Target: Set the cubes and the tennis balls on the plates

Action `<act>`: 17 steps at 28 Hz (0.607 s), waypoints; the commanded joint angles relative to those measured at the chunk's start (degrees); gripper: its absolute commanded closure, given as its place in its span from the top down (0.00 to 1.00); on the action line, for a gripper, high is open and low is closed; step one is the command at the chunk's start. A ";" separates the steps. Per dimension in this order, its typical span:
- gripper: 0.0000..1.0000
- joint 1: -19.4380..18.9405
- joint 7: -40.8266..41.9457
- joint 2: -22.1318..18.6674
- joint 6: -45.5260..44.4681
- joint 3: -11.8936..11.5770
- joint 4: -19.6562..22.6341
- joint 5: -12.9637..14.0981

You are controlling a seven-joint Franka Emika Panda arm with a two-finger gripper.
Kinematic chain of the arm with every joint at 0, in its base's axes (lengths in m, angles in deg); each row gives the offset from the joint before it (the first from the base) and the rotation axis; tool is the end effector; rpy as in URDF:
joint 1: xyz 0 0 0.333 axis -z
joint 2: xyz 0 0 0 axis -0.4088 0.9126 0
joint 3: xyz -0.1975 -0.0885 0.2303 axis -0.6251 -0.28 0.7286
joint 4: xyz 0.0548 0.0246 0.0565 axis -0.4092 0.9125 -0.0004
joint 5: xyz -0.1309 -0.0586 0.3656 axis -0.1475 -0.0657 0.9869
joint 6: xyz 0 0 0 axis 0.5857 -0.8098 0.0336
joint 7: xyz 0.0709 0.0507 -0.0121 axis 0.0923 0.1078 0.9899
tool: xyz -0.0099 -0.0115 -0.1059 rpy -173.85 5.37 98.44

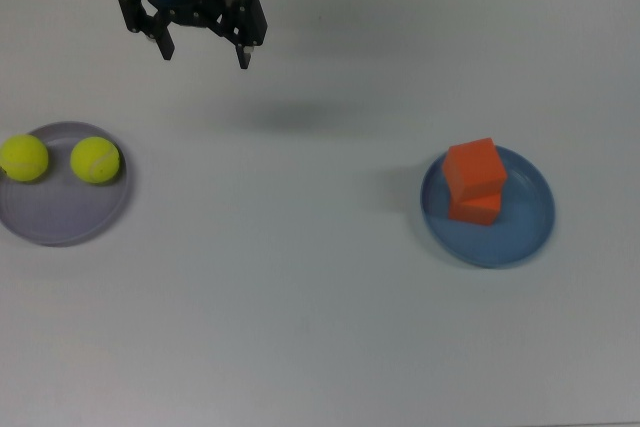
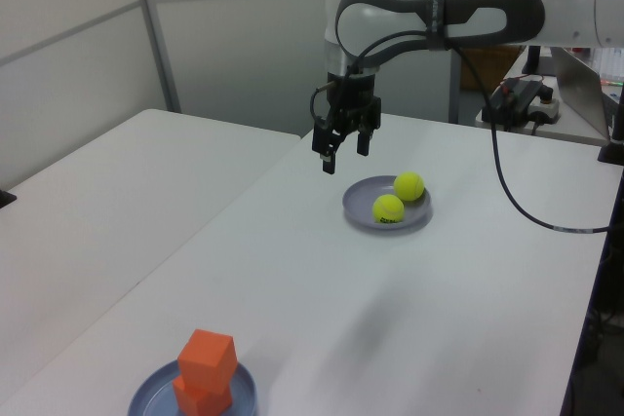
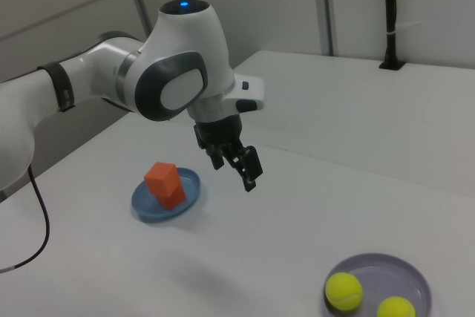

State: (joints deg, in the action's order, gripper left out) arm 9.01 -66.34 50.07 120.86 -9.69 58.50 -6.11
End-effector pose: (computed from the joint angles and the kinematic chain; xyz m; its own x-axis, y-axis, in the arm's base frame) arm 0.6037 0.0712 0.5581 0.9972 0.0054 0.0749 0.0117 -0.9963 -0.0846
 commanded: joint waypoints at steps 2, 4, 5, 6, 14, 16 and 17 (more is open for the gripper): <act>1.00 0.26 -0.82 -2.18 -0.57 0.25 1.70 -0.41; 1.00 0.26 -0.82 -2.27 -0.57 0.25 1.70 -0.41; 1.00 0.26 -0.82 -2.27 -0.57 0.25 1.70 -0.41; 1.00 0.26 -0.82 -2.44 -0.57 0.25 1.70 -0.41; 1.00 0.26 -0.82 -2.53 -0.57 0.25 1.79 -0.41; 1.00 0.26 -0.82 -2.53 -0.57 0.25 1.78 -0.41; 1.00 0.26 -0.82 -2.53 -0.57 0.25 1.79 -0.41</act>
State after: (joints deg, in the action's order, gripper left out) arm 9.04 -66.34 49.40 120.86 -9.69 58.50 -6.10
